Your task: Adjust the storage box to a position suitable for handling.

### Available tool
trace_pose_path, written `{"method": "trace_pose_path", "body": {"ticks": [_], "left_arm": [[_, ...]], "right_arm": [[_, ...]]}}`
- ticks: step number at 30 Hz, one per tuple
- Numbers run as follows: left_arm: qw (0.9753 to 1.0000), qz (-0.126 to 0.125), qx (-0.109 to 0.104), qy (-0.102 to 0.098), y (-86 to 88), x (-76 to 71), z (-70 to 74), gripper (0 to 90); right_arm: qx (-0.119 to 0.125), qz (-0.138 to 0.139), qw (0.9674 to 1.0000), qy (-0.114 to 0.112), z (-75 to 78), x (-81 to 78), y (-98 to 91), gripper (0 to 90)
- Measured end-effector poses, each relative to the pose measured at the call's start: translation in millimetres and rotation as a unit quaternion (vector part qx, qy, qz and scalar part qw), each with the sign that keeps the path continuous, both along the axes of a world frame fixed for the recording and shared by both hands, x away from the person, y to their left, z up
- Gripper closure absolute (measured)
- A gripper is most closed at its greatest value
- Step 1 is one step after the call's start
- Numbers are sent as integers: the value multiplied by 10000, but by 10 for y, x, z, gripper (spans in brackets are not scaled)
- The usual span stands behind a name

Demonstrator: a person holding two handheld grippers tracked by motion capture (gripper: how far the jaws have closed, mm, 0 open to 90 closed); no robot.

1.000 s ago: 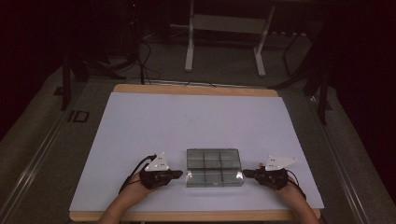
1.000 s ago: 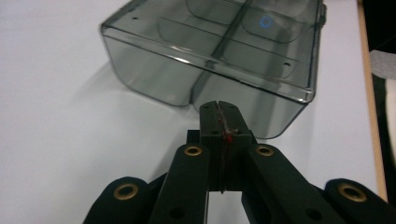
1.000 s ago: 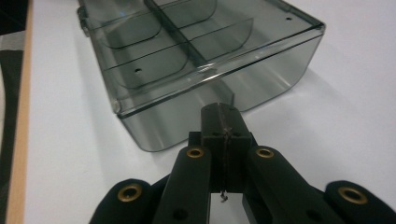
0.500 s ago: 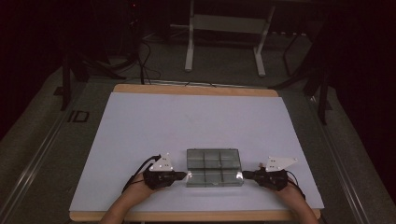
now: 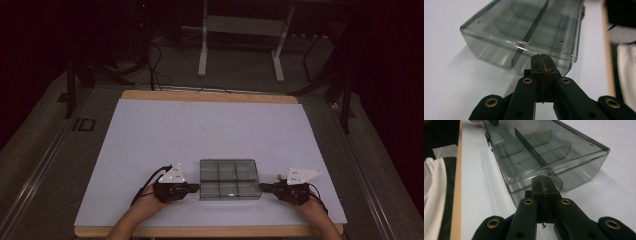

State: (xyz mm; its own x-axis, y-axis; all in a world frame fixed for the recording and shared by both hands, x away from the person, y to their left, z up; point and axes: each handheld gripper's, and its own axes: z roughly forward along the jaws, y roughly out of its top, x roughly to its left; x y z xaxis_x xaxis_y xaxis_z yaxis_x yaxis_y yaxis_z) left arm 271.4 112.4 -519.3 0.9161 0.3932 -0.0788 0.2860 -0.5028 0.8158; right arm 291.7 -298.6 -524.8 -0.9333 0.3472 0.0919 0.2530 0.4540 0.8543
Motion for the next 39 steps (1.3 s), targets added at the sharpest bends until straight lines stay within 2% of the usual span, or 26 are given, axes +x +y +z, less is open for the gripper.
{"method": "trace_pose_path", "body": {"ticks": [1, 3, 4, 5, 7, 9, 14, 19, 23, 25, 27, 32, 39], "left_arm": [[10000, -14, 66, -20, -4, 2, 10, 900], [10000, 28, -54, 8, -2, 14, 24, 896], [10000, 61, 2, -38, -9, 16, 32, 839], [9999, 105, -41, -24, -7, 28, 43, 799], [9998, 197, -47, -84, -15, 49, 71, 665], [9996, 251, -68, -85, -18, 73, 85, 614], [9992, 331, -118, -198, -40, 110, 124, 600], [9989, 366, -152, -267, -47, 140, 168, 601], [9988, 379, -177, -266, -56, 164, 188, 600], [9989, 361, -126, -282, -65, 170, 182, 600], [9988, 369, -196, -243, -62, 179, 177, 599], [9987, 410, -163, -271, -62, 198, 188, 582], [9977, 545, -201, -337, -34, 223, 202, 570]], "right_arm": [[-56, -8, 10000, -37, 15, -3, 10, 900], [-21, -15, 10000, -29, 34, 1, 19, 900], [32, -3, 10000, -11, 45, 7, 20, 900], [20, 2, 10000, -34, 61, 9, 27, 891], [43, -27, 9999, -112, 106, 7, 43, 792], [56, -46, 9998, -162, 135, 18, 57, 751], [2, -143, 9996, -228, 173, 68, 88, 698], [97, -248, 9992, -298, 207, 122, 79, 698], [102, -361, 9985, -399, 234, 165, 72, 689], [203, -434, 9980, -402, 250, 188, 64, 683], [191, -479, 9976, -468, 269, 204, 68, 676], [172, -438, 9971, -599, 293, 223, 112, 683], [210, -450, 9967, -643, 329, 246, 115, 695]]}}
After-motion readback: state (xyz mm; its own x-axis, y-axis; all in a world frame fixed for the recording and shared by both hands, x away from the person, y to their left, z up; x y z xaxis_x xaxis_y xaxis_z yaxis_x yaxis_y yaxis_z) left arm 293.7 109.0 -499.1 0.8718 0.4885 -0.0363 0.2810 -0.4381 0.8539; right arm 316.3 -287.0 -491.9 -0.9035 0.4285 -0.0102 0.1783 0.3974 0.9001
